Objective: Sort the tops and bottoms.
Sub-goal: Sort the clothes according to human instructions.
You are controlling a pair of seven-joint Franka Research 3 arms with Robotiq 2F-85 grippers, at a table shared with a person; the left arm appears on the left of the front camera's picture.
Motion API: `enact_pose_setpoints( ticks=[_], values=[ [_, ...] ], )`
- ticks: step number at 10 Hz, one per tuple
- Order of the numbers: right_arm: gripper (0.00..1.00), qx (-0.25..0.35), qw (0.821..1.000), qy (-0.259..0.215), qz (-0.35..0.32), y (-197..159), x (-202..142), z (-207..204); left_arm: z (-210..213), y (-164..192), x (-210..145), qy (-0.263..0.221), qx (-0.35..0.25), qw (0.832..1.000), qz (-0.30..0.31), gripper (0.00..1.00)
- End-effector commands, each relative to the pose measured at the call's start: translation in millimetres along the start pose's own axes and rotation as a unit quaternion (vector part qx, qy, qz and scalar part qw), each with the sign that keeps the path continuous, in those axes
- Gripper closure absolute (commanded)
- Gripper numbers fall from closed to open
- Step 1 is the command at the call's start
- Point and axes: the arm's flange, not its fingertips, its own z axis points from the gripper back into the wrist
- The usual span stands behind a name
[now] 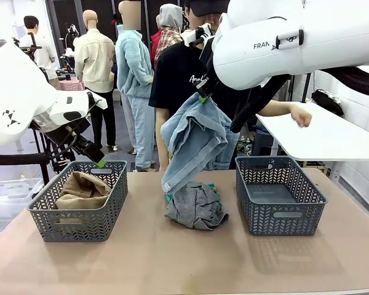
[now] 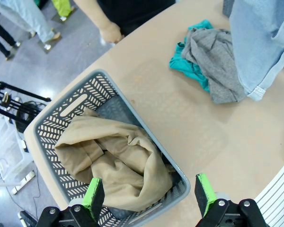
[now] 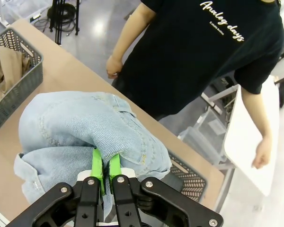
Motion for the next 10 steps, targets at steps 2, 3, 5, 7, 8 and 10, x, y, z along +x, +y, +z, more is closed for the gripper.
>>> enact_pose_setpoints(
  ticks=[2, 3, 5, 7, 8, 10],
  values=[
    [1.00, -0.001, 1.000, -0.004, -0.001, -1.5, 3.2, 2.5, -0.8, 0.8, -2.4, 0.002, 0.000, 1.000, -0.009, 0.00],
    [1.00, -0.001, 1.000, -0.004, -0.001, -1.5, 3.2, 2.5, -0.8, 0.8, -2.4, 0.002, 0.000, 1.000, -0.009, 0.00],
    [1.00, -0.001, 1.000, -0.004, -0.001, -1.5, 3.2, 2.5, -0.8, 0.8, -2.4, 0.002, 0.000, 1.000, -0.009, 0.00],
    [1.00, -0.001, 1.000, -0.004, -0.001, -1.5, 3.2, 2.5, -0.8, 0.8, -2.4, 0.002, 0.000, 1.000, -0.009, 0.00],
    [1.00, -0.001, 1.000, -0.004, -0.001, -1.5, 3.2, 2.5, -0.8, 0.8, -2.4, 0.002, 0.000, 1.000, -0.009, 0.00],
    [1.00, -0.001, 1.000, -0.004, -0.001, -1.5, 3.2, 2.5, -0.8, 0.8, -2.4, 0.002, 0.000, 1.000, -0.009, 0.00]
  ],
)
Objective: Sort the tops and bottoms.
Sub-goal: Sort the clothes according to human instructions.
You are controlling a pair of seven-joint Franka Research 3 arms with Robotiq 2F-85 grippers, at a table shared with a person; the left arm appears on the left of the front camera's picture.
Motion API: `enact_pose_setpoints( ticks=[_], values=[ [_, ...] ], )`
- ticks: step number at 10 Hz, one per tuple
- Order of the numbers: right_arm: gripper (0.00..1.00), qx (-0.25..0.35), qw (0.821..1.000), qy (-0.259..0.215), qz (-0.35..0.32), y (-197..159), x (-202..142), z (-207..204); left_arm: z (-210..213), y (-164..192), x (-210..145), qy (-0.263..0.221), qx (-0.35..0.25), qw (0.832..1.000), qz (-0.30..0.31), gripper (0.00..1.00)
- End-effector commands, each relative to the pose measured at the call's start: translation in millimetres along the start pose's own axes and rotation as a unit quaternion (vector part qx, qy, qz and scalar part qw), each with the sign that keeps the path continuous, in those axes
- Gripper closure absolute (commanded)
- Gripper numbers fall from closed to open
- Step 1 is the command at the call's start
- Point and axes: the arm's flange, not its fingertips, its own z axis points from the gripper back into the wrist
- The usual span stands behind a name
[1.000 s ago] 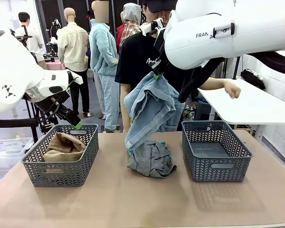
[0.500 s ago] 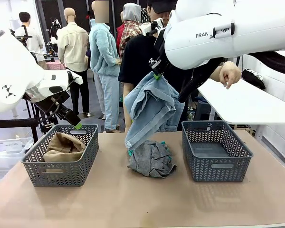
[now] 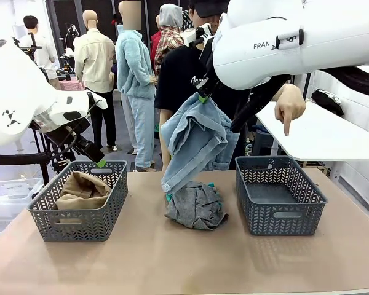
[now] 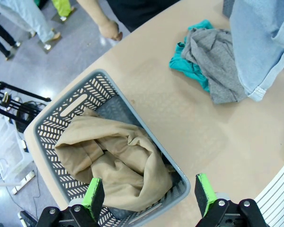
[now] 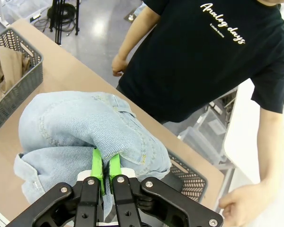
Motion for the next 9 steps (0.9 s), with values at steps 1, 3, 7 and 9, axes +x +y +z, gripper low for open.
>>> enact_pose_setpoints(
  ticks=[1, 3, 7, 9],
  values=[
    [1.00, -0.001, 1.000, -0.004, -0.001, -1, 3, 2, -1, 1, -2, 0.002, 0.000, 1.000, -0.009, 0.00],
    [1.00, -0.001, 1.000, -0.004, -0.001, -1, 3, 2, -1, 1, -2, 0.002, 0.000, 1.000, -0.009, 0.00],
    [1.00, -0.011, 1.000, -0.004, -0.008, -4, 3, 14, -1, 1, -2, 0.002, 0.000, 1.000, -0.009, 0.00],
    [1.00, -0.050, 0.998, -0.033, -0.021, -24, 6, 55, -1, 1, -2, 0.002, 0.000, 1.000, -0.009, 0.00]
  ],
)
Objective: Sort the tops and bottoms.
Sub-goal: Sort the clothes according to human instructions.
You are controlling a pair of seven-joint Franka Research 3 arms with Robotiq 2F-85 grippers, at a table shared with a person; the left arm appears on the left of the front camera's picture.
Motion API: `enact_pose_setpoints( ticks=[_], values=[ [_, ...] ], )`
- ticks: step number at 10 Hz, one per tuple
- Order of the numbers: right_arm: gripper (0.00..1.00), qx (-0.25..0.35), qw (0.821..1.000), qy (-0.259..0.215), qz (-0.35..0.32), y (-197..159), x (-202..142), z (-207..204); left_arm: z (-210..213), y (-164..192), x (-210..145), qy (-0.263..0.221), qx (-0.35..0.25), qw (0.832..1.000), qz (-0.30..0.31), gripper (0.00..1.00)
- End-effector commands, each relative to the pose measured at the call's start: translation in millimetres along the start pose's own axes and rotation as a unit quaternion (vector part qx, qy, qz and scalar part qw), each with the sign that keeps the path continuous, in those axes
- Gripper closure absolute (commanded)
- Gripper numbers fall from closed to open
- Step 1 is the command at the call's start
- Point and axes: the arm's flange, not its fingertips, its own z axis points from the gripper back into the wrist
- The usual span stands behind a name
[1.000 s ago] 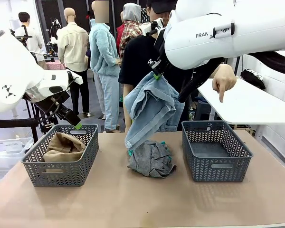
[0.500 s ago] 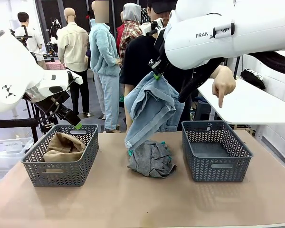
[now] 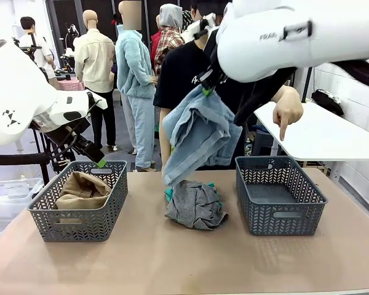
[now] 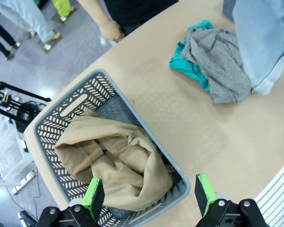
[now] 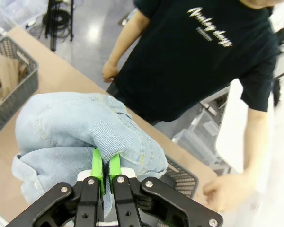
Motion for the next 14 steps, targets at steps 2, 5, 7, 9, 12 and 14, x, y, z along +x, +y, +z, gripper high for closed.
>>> enact_pose_setpoints(
  ticks=[2, 5, 7, 9, 12, 14],
  values=[
    [1.00, -0.089, 0.995, -0.030, -0.041, -42, -3, 57, -1, 1, -2, 0.002, 0.000, 1.000, -0.009, 0.00],
    [1.00, -0.155, 0.982, 0.004, -0.112, -84, -33, 69, -1, 1, -2, 0.002, 0.000, 1.000, -0.009, 0.00],
    [1.00, -0.163, 0.974, 0.050, -0.148, -102, -57, 46, -1, 1, -2, 0.002, 0.000, 1.000, -0.009, 0.00],
    [1.00, -0.167, 0.965, 0.096, -0.179, -102, -83, 28, -1, 1, -2, 0.002, 0.000, 1.000, -0.009, 0.00],
    [1.00, -0.151, 0.967, 0.109, -0.174, -110, -93, 17, -1, 1, -2, 0.002, 0.000, 1.000, -0.009, 0.00],
    [1.00, -0.151, 0.967, 0.109, -0.174, -110, -93, 17, -1, 1, -2, 0.002, 0.000, 1.000, -0.009, 0.00]
  ],
)
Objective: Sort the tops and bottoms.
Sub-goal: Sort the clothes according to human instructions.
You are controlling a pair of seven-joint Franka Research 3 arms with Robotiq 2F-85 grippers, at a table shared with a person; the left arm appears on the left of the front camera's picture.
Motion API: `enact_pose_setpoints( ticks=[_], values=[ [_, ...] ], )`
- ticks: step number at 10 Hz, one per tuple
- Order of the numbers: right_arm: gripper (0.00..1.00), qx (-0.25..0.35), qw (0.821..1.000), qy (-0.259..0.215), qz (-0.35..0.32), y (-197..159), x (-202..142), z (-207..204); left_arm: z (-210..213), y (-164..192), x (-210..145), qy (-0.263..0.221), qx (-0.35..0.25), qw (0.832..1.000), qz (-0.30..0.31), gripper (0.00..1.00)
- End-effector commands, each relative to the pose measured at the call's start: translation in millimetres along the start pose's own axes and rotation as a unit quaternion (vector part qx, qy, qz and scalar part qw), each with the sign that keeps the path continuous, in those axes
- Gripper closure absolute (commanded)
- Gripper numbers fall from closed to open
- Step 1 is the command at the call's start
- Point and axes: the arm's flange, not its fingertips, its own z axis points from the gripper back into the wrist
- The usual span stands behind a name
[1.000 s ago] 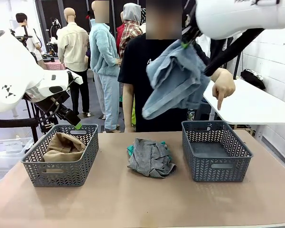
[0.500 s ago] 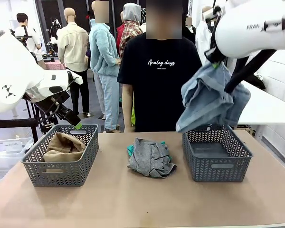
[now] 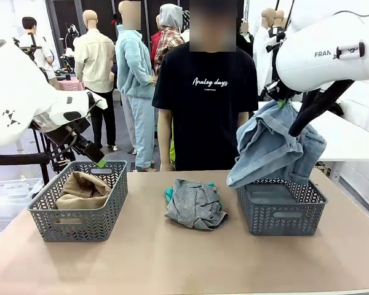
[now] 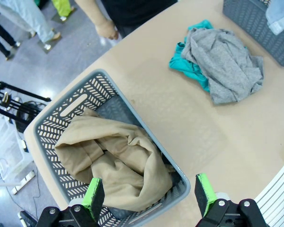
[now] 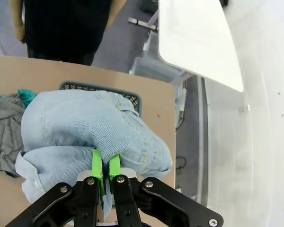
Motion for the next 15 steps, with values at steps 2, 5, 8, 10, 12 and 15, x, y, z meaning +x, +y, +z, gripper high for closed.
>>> enact_pose_setpoints(
  ticks=[2, 5, 8, 10, 12, 15],
  values=[
    [1.00, 0.000, 1.000, 0.000, 0.000, 0, 0, 0, -1, 1, -2, 0.002, 0.000, 1.000, -0.009, 0.00],
    [1.00, 0.006, 0.999, 0.016, -0.049, -34, 24, -28, -1, 1, -2, 0.002, 0.000, 1.000, -0.009, 0.00],
    [1.00, 0.030, 0.997, 0.015, -0.072, -44, 34, -42, -1, 1, -2, 0.002, 0.000, 1.000, -0.009, 0.00],
    [1.00, 0.052, 0.996, 0.021, -0.063, -37, 36, -59, -1, 1, -2, 0.002, 0.000, 1.000, -0.009, 0.00],
    [1.00, 0.062, 0.993, 0.077, -0.057, -31, 33, -94, -1, 1, -2, 0.002, 0.000, 1.000, -0.009, 0.00],
    [1.00, 0.081, 0.983, 0.146, -0.078, -45, 17, -151, -1, 1, -2, 0.002, 0.000, 1.000, -0.009, 0.00]
  ],
)
